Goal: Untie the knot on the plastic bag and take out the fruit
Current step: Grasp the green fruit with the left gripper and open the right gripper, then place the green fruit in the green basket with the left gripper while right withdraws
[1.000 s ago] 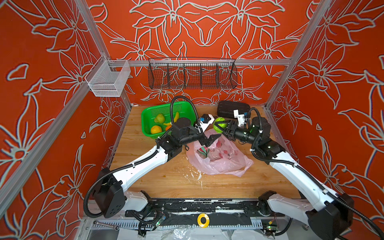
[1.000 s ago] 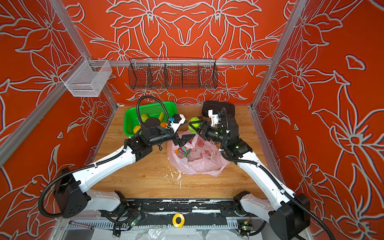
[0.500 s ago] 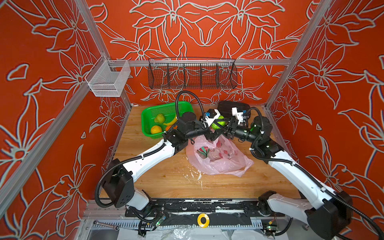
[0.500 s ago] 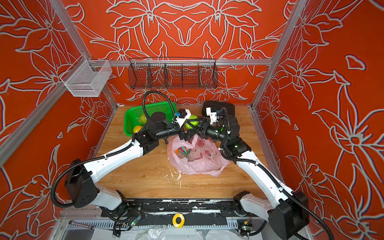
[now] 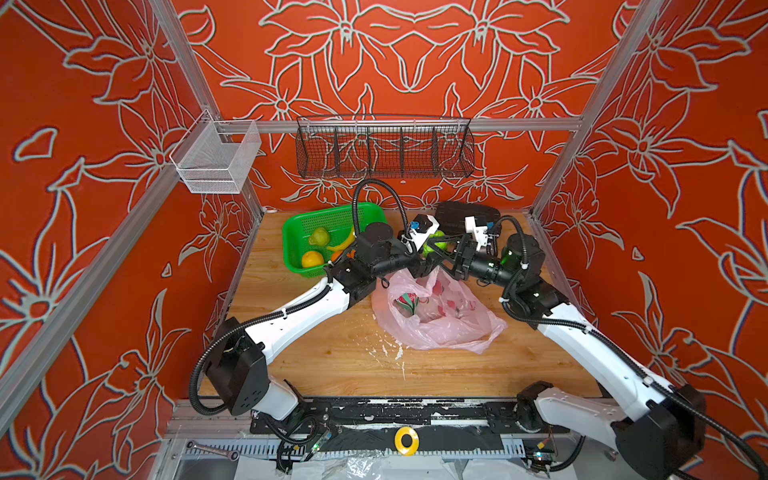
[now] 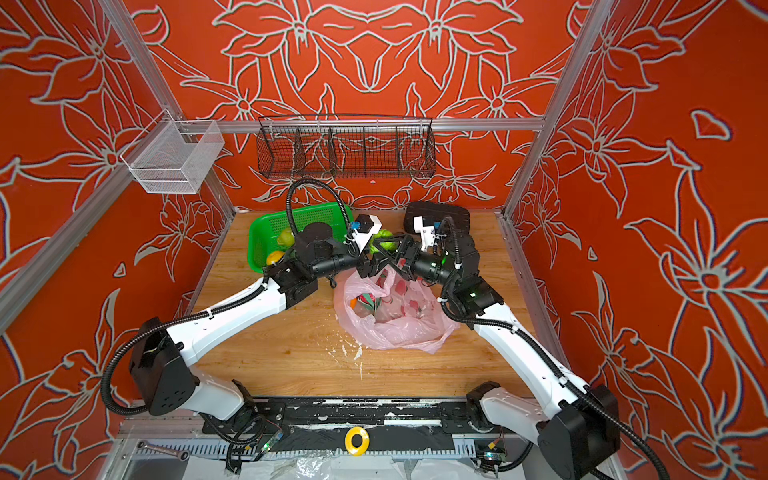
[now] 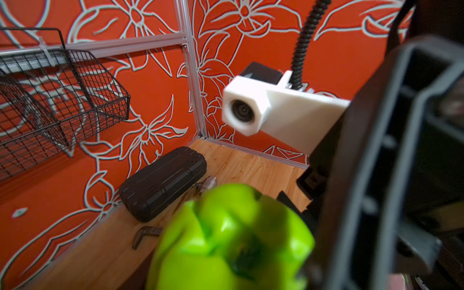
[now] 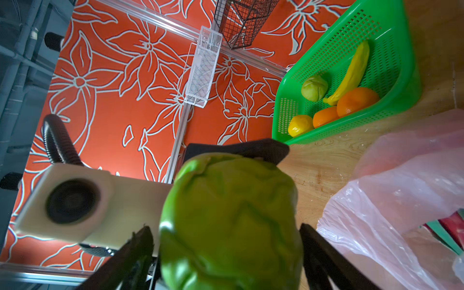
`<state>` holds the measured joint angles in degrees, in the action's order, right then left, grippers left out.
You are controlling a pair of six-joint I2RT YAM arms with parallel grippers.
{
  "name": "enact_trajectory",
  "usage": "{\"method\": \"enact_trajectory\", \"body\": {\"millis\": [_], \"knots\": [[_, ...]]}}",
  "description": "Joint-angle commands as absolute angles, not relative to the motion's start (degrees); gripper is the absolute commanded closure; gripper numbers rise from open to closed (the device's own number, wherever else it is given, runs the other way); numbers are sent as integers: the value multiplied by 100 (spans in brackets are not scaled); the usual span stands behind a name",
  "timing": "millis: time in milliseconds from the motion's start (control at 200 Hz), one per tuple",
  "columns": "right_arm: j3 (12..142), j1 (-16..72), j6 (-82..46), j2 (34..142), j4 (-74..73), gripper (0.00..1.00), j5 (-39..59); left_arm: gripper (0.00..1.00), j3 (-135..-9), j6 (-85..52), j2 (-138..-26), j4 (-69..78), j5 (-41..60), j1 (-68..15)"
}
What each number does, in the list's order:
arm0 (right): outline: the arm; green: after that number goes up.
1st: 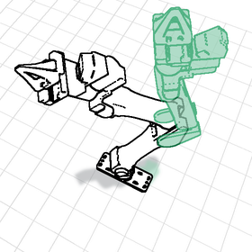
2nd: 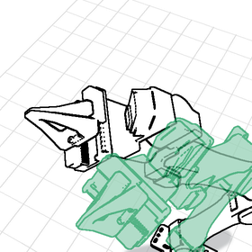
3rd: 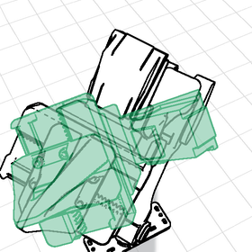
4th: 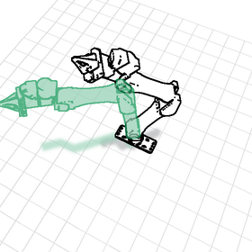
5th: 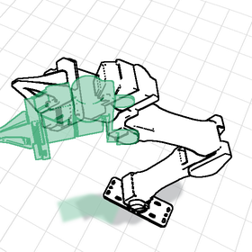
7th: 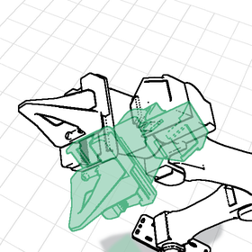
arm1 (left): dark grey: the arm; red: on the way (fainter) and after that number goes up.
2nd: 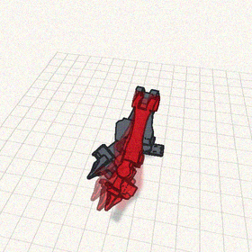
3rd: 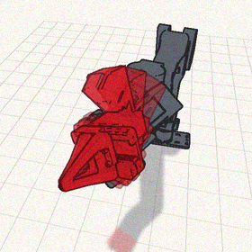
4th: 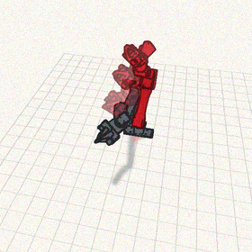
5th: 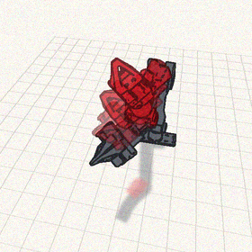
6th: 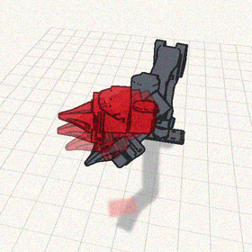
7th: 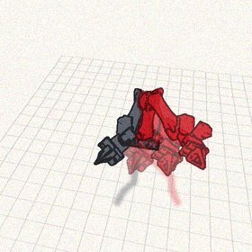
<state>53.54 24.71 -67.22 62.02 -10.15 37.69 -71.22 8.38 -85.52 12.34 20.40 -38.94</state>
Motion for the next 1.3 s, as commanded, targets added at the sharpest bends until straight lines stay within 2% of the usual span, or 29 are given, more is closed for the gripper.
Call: {"method": "enact_trajectory", "body": {"millis": [0, 175, 325, 641, 806, 1126, 1296], "knots": [[5340, 2443, -6259, 5677, -702, 3, 3088, 47, -7244, 535, -8378, 1036, 1678, -3808], [5372, 2452, -5365, 5193, -77, 3, 2457, 48, -7543, -157, -8395, 143, 1051, -3350], [5252, 2452, -4943, 5159, -334, 3, 2812, 47, -8030, -854, -8760, -971, 798, -2545], [5261, 2461, -4448, 5405, -345, 3, 3198, 47, -8749, -2017, -9976, -2355, 1087, -993], [5212, 2461, -4339, 5442, -302, 3, 3238, 48, -9809, -2234, -11119, -3287, 1212, -476], [5080, 2461, -4310, 5353, -211, 3, 3131, 48, -12881, -1875, -13531, -4846, 388, -335], [5163, 2461, -4285, 5317, -104, 3, 3120, 44, -13474, -1924, -14159, -4878, 307, -334]]}}
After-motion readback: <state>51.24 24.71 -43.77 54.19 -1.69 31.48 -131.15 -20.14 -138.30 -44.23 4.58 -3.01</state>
